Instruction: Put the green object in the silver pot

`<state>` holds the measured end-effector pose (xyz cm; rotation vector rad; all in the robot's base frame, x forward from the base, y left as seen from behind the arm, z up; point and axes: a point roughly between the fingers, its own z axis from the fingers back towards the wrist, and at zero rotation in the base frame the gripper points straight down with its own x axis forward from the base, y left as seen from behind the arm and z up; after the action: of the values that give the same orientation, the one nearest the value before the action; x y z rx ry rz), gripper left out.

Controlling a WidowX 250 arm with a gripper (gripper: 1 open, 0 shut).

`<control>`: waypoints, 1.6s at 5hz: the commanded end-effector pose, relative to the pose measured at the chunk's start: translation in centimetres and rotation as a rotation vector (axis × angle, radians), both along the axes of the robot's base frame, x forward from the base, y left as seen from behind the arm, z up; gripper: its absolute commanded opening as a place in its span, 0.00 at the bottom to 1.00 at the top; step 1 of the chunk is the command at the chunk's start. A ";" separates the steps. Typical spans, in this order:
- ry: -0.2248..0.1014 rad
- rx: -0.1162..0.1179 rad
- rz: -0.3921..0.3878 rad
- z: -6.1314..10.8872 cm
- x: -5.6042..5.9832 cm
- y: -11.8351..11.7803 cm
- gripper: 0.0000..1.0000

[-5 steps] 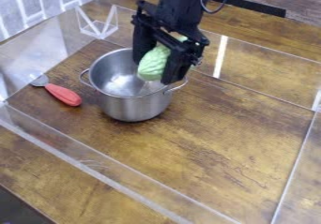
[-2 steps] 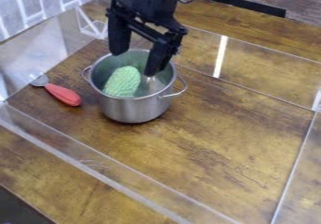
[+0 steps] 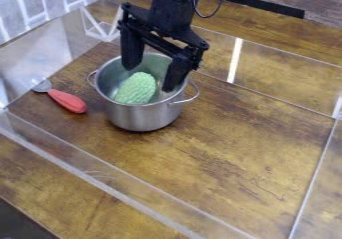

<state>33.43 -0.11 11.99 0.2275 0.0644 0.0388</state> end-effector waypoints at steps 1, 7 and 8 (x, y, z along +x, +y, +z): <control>-0.065 0.010 -0.014 0.4 1.4 -0.3 1.00; -0.150 0.044 0.011 -1.8 2.7 1.3 1.00; -0.163 0.007 0.058 -1.0 3.1 0.5 1.00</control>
<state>35.84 0.46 8.26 0.2408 -0.0071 0.1012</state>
